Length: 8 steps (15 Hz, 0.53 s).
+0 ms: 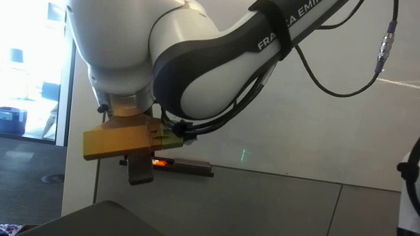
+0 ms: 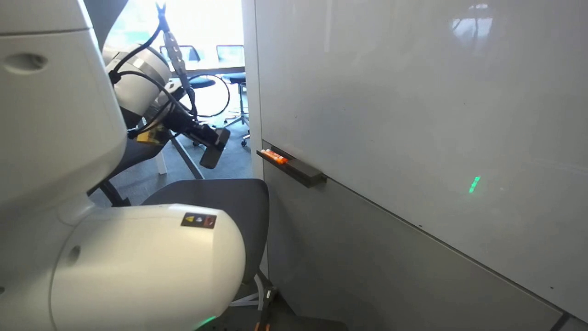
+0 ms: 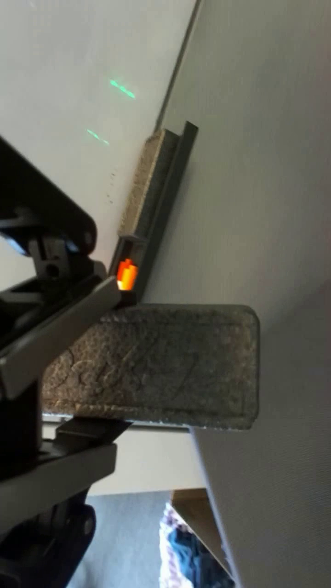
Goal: Lift the white board eraser from the chair, use it to erase the white board, put it back on the chair and the get the marker from the chair us it to draw on the white board
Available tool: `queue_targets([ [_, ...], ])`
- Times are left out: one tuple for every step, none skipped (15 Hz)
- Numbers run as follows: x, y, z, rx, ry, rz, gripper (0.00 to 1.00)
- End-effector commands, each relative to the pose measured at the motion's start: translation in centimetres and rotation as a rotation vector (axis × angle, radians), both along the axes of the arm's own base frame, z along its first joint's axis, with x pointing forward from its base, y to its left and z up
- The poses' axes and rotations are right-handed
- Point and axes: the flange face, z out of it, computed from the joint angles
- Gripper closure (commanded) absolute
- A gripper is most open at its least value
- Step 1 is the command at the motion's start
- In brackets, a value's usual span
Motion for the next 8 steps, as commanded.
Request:
queue_targets([
  [0.3, 1.9, -4.5, 0.067, 0.151, 0.105, 0.69],
  [0.4, 2.2, -5.8, 0.091, 0.186, 0.136, 0.69],
  [0.7, 2.4, -7.1, 0.110, 0.220, 0.173, 0.69],
  [0.9, 2.6, -8.2, 0.118, 0.259, 0.214, 0.69],
  [1.4, 2.6, -9.2, 0.124, 0.301, 0.251, 0.69],
  [1.7, 2.6, -9.9, 0.132, 0.340, 0.291, 0.69],
  [2.3, 2.6, -10.7, 0.124, 0.387, 0.325, 0.69],
  [3.0, 2.8, -11.4, 0.124, 0.422, 0.364, 0.69],
])
